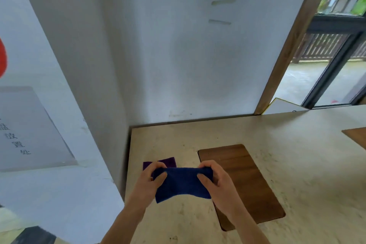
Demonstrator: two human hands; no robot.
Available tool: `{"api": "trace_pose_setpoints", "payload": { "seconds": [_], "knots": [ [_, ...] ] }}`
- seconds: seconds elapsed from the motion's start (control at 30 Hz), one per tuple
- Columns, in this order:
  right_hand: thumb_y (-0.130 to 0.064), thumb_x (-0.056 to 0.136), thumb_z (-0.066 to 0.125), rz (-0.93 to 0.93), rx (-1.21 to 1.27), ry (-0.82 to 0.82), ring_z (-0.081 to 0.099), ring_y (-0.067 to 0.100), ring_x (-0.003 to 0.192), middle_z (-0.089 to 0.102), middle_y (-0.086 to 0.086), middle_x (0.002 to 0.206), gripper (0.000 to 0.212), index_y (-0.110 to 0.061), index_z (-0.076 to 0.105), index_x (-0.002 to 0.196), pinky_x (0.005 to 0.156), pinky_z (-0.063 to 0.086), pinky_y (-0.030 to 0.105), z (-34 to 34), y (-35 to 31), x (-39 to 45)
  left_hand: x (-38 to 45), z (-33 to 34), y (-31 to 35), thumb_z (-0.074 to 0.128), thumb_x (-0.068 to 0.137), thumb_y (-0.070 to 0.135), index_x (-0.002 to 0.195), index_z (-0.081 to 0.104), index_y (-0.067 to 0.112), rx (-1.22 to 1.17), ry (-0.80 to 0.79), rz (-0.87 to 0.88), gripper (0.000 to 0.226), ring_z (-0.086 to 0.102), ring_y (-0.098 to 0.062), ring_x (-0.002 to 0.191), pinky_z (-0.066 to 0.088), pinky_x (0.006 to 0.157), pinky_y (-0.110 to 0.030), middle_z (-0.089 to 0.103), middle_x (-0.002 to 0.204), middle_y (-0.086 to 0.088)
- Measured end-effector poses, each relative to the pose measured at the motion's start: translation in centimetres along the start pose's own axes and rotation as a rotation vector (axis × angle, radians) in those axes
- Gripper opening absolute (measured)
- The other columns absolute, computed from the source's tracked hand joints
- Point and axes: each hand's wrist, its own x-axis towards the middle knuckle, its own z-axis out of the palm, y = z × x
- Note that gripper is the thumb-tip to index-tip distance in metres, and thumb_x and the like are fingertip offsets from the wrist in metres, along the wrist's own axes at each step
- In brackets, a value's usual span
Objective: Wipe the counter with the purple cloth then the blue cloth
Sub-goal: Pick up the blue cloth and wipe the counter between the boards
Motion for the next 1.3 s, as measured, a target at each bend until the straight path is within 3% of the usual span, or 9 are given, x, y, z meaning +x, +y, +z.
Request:
{"api": "trace_pose_setpoints", "payload": {
  "seconds": [0.13,0.23,0.33,0.5,0.67,0.8,0.93,1.17,1.3],
  "knots": [
    [-0.019,0.102,0.058,0.005,-0.003,0.091,0.066,0.011,0.097,0.067,-0.015,0.102,0.015,-0.034,0.06,0.105,0.083,0.059,0.031,-3.1,0.1,-1.5,0.4,3.0,2.1,0.058,0.099,0.018,0.101,0.067,0.029,0.1,-0.038,0.065,0.014,0.065,-0.032,0.102,0.055,0.091,-0.054,0.069,0.11,-0.005],
    [-0.023,0.102,0.059,0.017,0.007,0.204,0.066,0.004,0.095,0.065,-0.026,0.102,0.02,-0.043,0.059,0.101,0.076,0.058,0.023,-6.5,0.8,-3.2,0.5,6.7,3.8,0.059,0.099,0.024,0.096,0.066,0.039,0.121,-0.112,0.1,0.016,0.066,-0.026,0.097,0.055,0.083,-0.048,0.069,0.102,0.001],
    [-0.025,0.102,0.059,0.04,-0.007,0.328,0.066,0.003,0.095,0.066,-0.027,0.102,0.024,-0.048,0.06,0.098,0.079,0.057,0.024,-10.8,2.1,-5.6,0.4,11.6,5.2,0.059,0.099,0.023,0.09,0.066,0.04,0.151,-0.224,0.134,0.021,0.065,-0.023,0.091,0.049,0.076,-0.037,0.07,0.095,0.003],
    [-0.019,0.099,0.063,0.115,0.069,0.497,0.07,0.009,0.091,0.071,-0.017,0.095,0.013,-0.031,0.067,0.102,0.075,0.06,0.031,-19.6,5.5,-10.7,-0.7,22.3,6.9,0.059,0.098,0.02,0.092,0.064,0.042,0.227,-0.371,0.214,0.023,0.065,-0.015,0.097,0.05,0.086,-0.035,0.068,0.096,0.021],
    [-0.019,0.096,0.067,0.189,0.136,0.581,0.072,0.009,0.09,0.074,-0.013,0.095,0.012,-0.029,0.069,0.103,0.075,0.058,0.023,-29.8,10.0,-16.2,-3.0,34.3,7.7,0.061,0.098,0.018,0.094,0.068,0.035,0.197,-0.484,0.215,0.019,0.067,-0.02,0.1,0.053,0.09,-0.041,0.073,0.102,0.007],
    [-0.021,0.095,0.07,0.232,0.074,0.604,0.073,0.012,0.09,0.076,-0.014,0.094,0.015,-0.035,0.069,0.099,0.081,0.059,0.034,-38.0,13.7,-19.0,-5.2,43.6,7.8,0.064,0.096,0.017,0.09,0.071,0.033,0.112,-0.47,0.143,0.019,0.066,-0.025,0.1,0.049,0.085,-0.036,0.072,0.101,0.002],
    [-0.014,0.094,0.068,0.223,0.03,0.595,0.069,0.001,0.092,0.073,-0.024,0.095,0.02,-0.034,0.066,0.097,0.08,0.055,0.024,-43.9,16.3,-19.7,-6.4,50.2,8.2,0.063,0.097,0.018,0.092,0.071,0.029,0.044,-0.426,0.084,0.014,0.067,-0.025,0.098,0.05,0.076,-0.033,0.072,0.1,0.0],
    [-0.009,0.093,0.069,0.246,0.097,0.538,0.072,0.004,0.091,0.076,-0.018,0.094,0.025,-0.033,0.07,0.096,0.074,0.055,0.013,-49.2,19.6,-16.8,-4.2,55.9,8.4,0.062,0.097,0.014,0.091,0.07,0.024,0.046,-0.335,0.062,0.015,0.068,-0.016,0.095,0.052,0.079,-0.029,0.074,0.095,0.013],
    [-0.009,0.092,0.07,0.247,0.193,0.447,0.074,0.009,0.087,0.077,-0.012,0.098,0.028,-0.038,0.071,0.095,0.068,0.057,0.019,-50.7,20.8,-12.7,-0.4,57.5,8.0,0.064,0.094,0.01,0.09,0.071,0.023,0.026,-0.28,0.063,0.016,0.069,-0.008,0.089,0.051,0.071,-0.015,0.075,0.094,0.013]
  ]
}}
